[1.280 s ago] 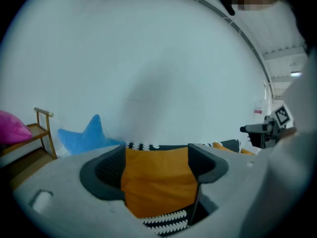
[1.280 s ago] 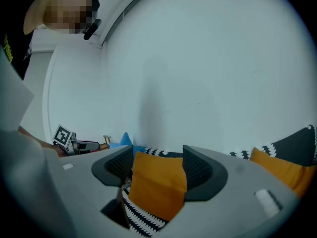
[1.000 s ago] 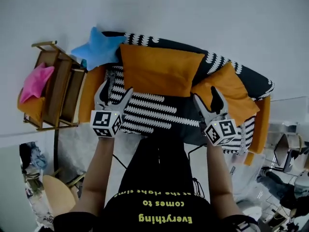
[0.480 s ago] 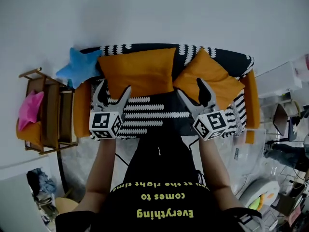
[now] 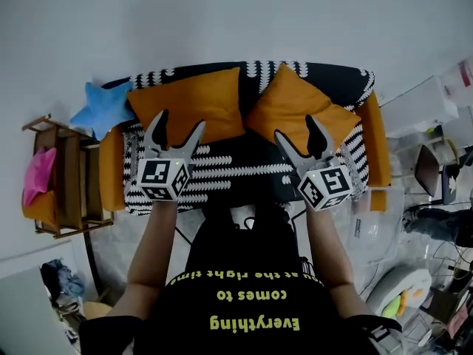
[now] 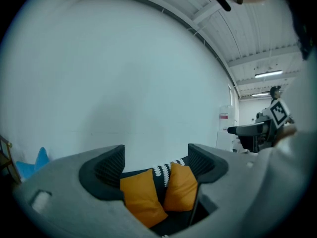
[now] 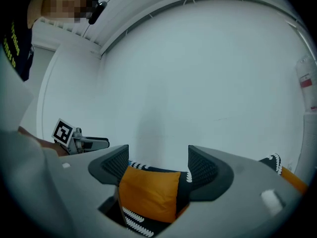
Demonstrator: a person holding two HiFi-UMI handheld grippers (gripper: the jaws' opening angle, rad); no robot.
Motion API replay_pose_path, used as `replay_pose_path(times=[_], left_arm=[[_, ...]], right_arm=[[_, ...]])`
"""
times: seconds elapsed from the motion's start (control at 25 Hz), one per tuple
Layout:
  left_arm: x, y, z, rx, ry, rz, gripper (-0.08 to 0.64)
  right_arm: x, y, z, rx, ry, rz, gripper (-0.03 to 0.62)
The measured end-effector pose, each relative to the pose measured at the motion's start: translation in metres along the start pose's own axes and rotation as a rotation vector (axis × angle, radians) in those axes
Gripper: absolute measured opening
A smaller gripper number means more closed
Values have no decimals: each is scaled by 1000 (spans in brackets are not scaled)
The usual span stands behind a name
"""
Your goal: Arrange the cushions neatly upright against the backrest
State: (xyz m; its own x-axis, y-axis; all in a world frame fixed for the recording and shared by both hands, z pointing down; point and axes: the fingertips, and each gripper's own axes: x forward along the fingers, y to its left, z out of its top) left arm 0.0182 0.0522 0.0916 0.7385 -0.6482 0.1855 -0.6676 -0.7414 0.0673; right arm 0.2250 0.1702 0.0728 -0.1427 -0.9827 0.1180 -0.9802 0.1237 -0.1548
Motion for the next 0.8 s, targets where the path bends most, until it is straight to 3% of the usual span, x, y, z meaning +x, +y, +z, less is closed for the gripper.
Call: replay_pose_path(times=[0.32,0.56,0.8], left_arm=[[36,-115,-5,-31,-1,77,402],[62,-176,-16,-61,11,128,402],[79,-219,-47,-86,92,103,402]], right_arm=[[-66,-91,-2,-24,41,101,373],[-99,-149,-17,-66,103,152,374],[-117,-185,-37,-19,134,128,376]])
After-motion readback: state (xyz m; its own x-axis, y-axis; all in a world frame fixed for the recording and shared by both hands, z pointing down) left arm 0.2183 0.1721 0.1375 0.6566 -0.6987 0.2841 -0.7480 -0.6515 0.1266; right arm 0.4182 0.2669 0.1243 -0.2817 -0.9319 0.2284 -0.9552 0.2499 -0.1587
